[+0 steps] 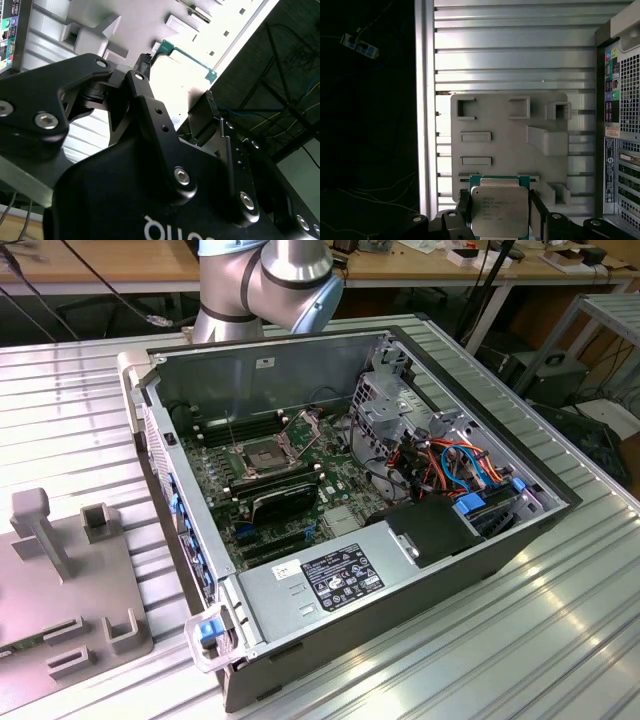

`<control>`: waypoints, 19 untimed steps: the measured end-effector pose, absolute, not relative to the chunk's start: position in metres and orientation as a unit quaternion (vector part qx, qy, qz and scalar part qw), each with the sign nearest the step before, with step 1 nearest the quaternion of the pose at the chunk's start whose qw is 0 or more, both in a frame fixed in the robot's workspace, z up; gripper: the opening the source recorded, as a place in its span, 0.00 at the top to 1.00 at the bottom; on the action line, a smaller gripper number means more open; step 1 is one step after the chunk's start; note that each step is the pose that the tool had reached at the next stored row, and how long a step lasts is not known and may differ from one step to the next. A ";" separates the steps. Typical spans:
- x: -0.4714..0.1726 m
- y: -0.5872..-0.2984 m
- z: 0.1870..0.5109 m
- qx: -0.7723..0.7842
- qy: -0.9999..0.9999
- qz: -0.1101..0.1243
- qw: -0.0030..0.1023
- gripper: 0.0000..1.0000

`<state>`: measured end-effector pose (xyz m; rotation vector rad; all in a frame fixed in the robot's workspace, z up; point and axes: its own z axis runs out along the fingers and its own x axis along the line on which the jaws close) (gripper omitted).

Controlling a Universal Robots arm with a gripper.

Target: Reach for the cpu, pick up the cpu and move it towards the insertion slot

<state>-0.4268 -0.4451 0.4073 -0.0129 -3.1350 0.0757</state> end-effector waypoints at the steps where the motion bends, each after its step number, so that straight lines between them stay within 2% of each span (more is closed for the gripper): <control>1: -0.427 -0.445 0.410 -0.004 -1.000 0.025 0.003 0.45; 19: -0.401 -0.445 0.411 -0.004 -1.000 0.026 0.003 0.45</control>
